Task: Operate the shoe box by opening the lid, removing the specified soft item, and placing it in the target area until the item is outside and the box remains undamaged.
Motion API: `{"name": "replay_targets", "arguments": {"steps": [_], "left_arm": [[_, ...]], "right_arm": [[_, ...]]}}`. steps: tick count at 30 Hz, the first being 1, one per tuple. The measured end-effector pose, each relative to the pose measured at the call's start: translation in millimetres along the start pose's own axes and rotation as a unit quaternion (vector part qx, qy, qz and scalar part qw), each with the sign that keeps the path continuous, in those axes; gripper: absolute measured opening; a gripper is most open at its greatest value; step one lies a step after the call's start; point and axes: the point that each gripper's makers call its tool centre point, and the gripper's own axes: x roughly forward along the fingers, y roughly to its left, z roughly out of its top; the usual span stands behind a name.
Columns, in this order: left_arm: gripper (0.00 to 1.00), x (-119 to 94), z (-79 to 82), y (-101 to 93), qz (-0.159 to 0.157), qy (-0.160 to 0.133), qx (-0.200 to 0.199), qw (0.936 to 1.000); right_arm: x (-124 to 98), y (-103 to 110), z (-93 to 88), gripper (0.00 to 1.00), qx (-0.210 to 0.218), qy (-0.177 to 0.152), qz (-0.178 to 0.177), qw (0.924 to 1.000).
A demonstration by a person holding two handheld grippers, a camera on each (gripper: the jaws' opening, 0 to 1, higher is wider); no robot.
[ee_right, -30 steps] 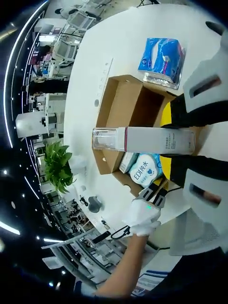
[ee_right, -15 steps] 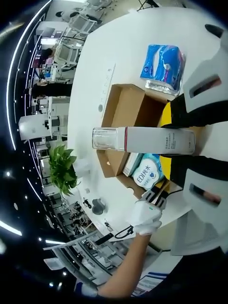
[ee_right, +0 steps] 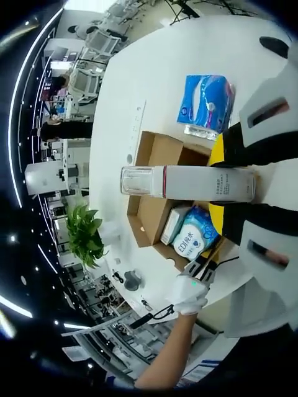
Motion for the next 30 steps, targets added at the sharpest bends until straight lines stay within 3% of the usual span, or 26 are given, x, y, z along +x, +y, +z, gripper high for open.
{"name": "replay_targets", "arguments": {"steps": [30], "left_arm": [[0.04, -0.4, 0.1, 0.1, -0.001, 0.000, 0.000, 1.0000]], "right_arm": [[-24.8, -50.4, -13.6, 0.18, 0.028, -0.003, -0.053, 0.9982]]}}
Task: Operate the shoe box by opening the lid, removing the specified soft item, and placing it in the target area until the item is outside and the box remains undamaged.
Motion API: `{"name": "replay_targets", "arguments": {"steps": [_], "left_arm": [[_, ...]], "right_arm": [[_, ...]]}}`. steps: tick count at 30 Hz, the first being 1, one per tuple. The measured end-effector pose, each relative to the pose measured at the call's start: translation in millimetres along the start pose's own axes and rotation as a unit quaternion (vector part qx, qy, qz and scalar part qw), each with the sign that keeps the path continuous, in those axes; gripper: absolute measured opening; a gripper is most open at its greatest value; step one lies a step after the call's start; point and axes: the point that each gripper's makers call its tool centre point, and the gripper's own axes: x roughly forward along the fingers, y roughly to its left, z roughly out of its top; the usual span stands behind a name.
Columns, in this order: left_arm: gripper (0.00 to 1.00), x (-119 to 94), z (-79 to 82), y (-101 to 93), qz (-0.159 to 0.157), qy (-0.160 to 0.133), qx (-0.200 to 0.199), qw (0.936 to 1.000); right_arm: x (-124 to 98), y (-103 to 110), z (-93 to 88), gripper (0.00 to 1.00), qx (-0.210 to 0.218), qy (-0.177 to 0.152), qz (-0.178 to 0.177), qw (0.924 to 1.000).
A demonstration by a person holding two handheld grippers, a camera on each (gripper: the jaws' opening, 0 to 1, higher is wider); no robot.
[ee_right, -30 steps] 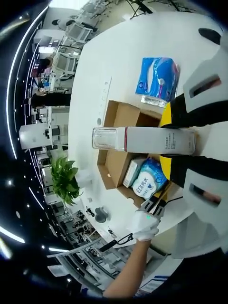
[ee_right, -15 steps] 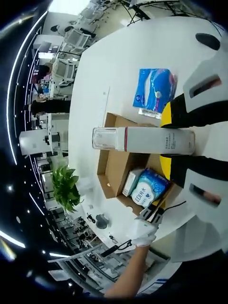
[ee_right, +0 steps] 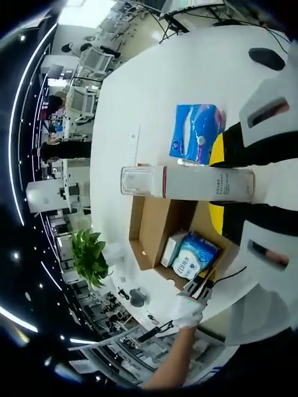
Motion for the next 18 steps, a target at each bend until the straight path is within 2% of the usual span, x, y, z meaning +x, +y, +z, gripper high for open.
{"name": "replay_targets", "arguments": {"steps": [18], "left_arm": [[0.04, 0.6, -0.3, 0.4, 0.000, 0.000, 0.000, 1.0000]], "right_arm": [[-15.4, -28.8, -11.5, 0.18, 0.040, -0.003, -0.036, 0.9985]]}}
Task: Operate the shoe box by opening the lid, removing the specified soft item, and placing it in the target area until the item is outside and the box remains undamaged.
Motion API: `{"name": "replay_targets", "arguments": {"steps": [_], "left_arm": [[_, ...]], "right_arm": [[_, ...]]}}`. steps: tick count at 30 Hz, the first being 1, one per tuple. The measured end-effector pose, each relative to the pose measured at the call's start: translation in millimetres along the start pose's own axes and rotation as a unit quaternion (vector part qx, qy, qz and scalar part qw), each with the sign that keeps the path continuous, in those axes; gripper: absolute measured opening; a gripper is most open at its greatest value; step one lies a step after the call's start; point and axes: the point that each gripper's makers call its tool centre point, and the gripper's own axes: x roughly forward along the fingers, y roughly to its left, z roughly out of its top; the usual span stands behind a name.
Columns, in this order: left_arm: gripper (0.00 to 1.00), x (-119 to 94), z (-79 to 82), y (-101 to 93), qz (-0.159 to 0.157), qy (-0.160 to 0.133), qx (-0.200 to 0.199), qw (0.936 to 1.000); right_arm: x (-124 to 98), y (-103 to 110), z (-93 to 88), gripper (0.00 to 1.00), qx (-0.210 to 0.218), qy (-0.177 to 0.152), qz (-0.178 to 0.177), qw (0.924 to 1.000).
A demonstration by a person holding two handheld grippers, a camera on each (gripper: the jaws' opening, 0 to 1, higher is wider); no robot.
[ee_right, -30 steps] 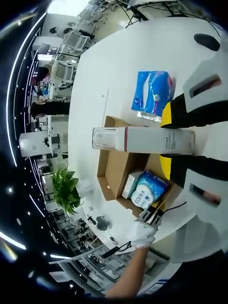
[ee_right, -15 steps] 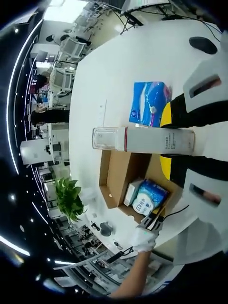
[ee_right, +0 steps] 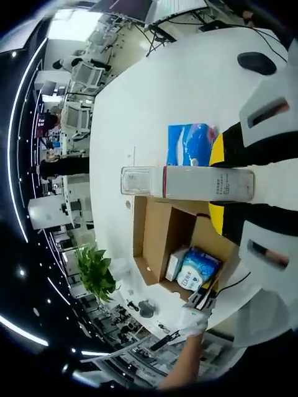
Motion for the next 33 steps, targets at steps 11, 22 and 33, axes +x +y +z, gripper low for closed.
{"name": "replay_targets", "arguments": {"steps": [11, 22, 33], "left_arm": [[0.04, -0.2, 0.0, -0.1, 0.000, 0.000, 0.000, 1.0000], [0.04, -0.5, 0.3, -0.4, 0.000, 0.000, 0.001, 1.0000], [0.04, -0.5, 0.2, -0.1, 0.001, 0.000, 0.000, 1.0000]], "right_arm": [[-3.9, -24.7, -12.1, 0.18, 0.028, 0.004, -0.024, 0.9993], [-6.5, -34.7, -15.6, 0.18, 0.032, 0.002, -0.038, 0.9988], [-4.8, -42.1, -22.2, 0.18, 0.030, 0.001, -0.048, 0.9984]]}}
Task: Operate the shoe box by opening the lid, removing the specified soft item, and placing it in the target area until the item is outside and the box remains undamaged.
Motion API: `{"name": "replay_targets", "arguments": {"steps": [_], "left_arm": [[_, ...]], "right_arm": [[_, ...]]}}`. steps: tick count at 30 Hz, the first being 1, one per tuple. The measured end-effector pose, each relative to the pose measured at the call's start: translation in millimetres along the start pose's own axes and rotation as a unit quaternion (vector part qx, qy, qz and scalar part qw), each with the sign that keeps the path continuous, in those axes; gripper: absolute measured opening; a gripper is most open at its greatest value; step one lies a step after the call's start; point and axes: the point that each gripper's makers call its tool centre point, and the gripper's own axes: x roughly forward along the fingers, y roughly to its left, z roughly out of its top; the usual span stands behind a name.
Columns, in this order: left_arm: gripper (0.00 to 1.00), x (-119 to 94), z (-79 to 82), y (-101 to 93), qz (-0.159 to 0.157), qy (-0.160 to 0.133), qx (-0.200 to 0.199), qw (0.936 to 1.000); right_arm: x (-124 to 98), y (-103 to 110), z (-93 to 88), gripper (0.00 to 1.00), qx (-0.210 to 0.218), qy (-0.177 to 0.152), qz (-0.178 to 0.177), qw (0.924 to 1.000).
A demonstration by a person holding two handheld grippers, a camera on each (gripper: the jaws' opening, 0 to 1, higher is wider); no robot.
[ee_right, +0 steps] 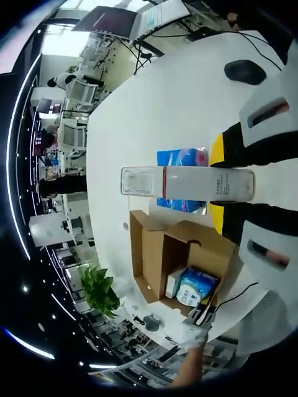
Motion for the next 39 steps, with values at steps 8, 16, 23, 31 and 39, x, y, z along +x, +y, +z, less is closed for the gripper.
{"name": "replay_targets", "arguments": {"steps": [8, 16, 23, 31, 39], "left_arm": [[0.04, -0.1, 0.2, 0.0, 0.000, 0.000, 0.000, 1.0000], [0.04, 0.1, 0.2, -0.2, 0.000, 0.000, 0.000, 1.0000], [0.04, 0.2, 0.1, -0.3, 0.000, 0.000, 0.000, 1.0000], [0.04, 0.2, 0.1, -0.5, 0.000, 0.000, 0.000, 1.0000], [0.04, 0.1, -0.1, -0.1, 0.000, 0.000, 0.000, 1.0000]], "right_arm": [[1.0, -12.9, -4.3, 0.18, 0.017, -0.003, -0.010, 0.9998], [2.3, -27.6, -8.9, 0.18, 0.029, -0.010, -0.025, 0.9992], [2.4, -39.3, -16.7, 0.18, 0.073, -0.020, -0.029, 0.9967], [6.3, -46.9, -39.5, 0.18, 0.092, 0.000, -0.036, 0.9951], [10.2, -49.0, -55.9, 0.18, 0.109, 0.013, -0.038, 0.9933]]}}
